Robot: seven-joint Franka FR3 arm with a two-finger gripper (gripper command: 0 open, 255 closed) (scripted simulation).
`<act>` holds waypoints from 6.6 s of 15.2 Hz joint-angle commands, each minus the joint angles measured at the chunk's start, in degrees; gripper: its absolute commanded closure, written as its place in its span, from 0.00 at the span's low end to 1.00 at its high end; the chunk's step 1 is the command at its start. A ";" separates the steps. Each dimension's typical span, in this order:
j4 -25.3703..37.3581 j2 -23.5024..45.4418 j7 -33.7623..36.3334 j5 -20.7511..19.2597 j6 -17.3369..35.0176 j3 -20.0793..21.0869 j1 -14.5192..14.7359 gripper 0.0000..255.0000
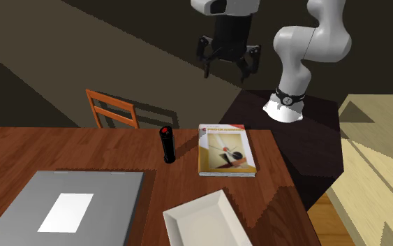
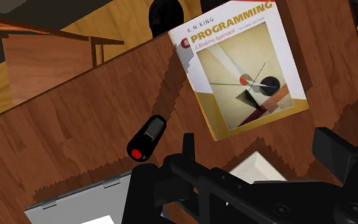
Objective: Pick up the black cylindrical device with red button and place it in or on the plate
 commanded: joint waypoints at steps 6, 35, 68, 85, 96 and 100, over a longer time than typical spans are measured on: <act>6.47 14.96 -8.20 3.92 7.50 -5.10 -1.15 0.00; 18.47 39.45 -20.20 14.80 16.97 -6.04 -6.72 1.00; 30.80 35.24 -8.74 12.45 0.27 -3.18 0.61 1.00; 49.01 46.81 3.34 14.87 -7.10 1.79 7.37 1.00; 43.71 48.94 3.25 15.42 0.26 2.13 7.42 1.00; 42.29 50.05 3.18 15.69 2.77 2.29 7.37 1.00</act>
